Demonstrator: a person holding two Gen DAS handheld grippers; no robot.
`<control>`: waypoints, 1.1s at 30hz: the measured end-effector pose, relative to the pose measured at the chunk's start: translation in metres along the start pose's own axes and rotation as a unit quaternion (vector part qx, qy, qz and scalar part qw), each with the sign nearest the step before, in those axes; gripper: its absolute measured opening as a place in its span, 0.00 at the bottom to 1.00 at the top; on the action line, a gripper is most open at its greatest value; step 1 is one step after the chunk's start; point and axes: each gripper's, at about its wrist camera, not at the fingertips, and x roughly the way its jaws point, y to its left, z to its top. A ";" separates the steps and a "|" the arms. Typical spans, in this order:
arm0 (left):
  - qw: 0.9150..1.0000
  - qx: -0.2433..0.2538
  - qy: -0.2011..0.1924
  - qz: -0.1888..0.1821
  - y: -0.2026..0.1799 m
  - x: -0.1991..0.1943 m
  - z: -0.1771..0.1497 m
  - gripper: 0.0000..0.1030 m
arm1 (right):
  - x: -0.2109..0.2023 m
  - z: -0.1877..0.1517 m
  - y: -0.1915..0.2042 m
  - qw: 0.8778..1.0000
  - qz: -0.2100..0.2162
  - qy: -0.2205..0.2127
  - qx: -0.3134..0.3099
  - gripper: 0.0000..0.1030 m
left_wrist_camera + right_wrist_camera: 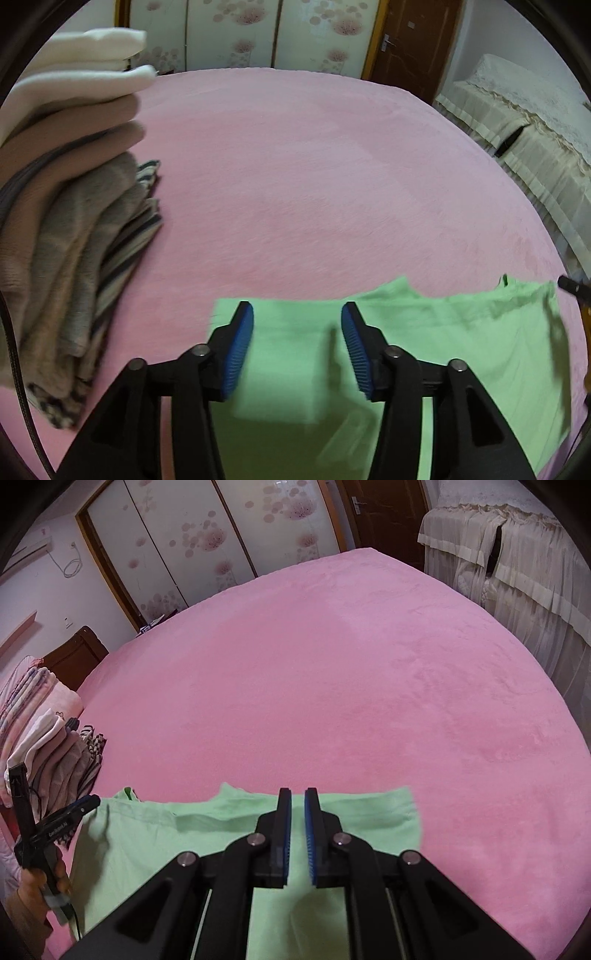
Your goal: Fold small clothes
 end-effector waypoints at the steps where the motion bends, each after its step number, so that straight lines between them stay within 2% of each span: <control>1: 1.000 0.006 0.004 0.000 0.005 -0.001 -0.002 0.48 | -0.004 0.000 -0.011 1.000 0.002 0.001 0.005 0.09; 2: 1.000 0.008 0.008 -0.003 0.011 -0.001 -0.002 0.48 | -0.007 0.000 -0.020 1.000 0.003 0.001 0.007 0.10; 4: 1.000 0.011 0.018 -0.014 0.022 -0.002 -0.005 0.48 | -0.009 -0.002 -0.035 1.000 0.002 0.003 0.009 0.23; 6: 0.999 0.019 0.024 -0.019 0.028 0.000 -0.008 0.48 | -0.007 -0.005 -0.045 1.000 -0.004 0.008 0.006 0.29; 11: 0.998 0.047 0.030 -0.034 0.030 0.008 -0.017 0.48 | 0.010 -0.013 -0.051 0.999 -0.022 0.028 -0.018 0.29; 17: 0.998 0.035 0.021 -0.038 0.037 0.015 -0.017 0.48 | 0.020 -0.016 -0.045 0.999 -0.027 0.019 -0.029 0.29; 20: 0.999 0.040 0.015 -0.028 0.034 0.018 -0.014 0.48 | 0.025 -0.014 -0.041 0.998 -0.032 0.020 -0.040 0.29; 21: 0.999 0.042 0.015 -0.025 0.033 0.020 -0.013 0.48 | 0.027 -0.014 -0.040 0.998 -0.037 0.021 -0.044 0.27; 23: 0.999 0.041 0.012 -0.020 0.031 0.025 -0.009 0.48 | 0.029 -0.013 -0.039 0.998 -0.038 0.023 -0.044 0.17; 25: 0.999 0.037 0.012 0.004 0.025 0.030 -0.006 0.46 | 0.030 -0.014 -0.036 0.998 -0.044 0.018 -0.047 0.10; 26: 0.999 0.037 0.009 0.019 0.023 0.032 -0.004 0.36 | 0.030 -0.014 -0.035 0.997 -0.049 0.015 -0.054 0.09; 27: 0.998 0.042 0.000 0.053 0.018 0.032 -0.004 0.27 | 0.030 -0.016 -0.029 0.995 -0.067 0.008 -0.068 0.08; 28: 0.995 0.053 -0.005 0.083 0.012 0.033 -0.005 0.09 | 0.031 -0.017 -0.027 0.994 -0.076 0.006 -0.074 0.08; 31: 0.986 0.088 -0.022 0.141 -0.004 0.036 -0.009 0.07 | 0.031 -0.018 -0.022 0.991 -0.103 -0.006 -0.083 0.06; 33: 0.979 0.111 -0.027 0.167 -0.012 0.040 -0.012 0.06 | 0.031 -0.018 -0.023 0.991 -0.112 -0.012 -0.076 0.06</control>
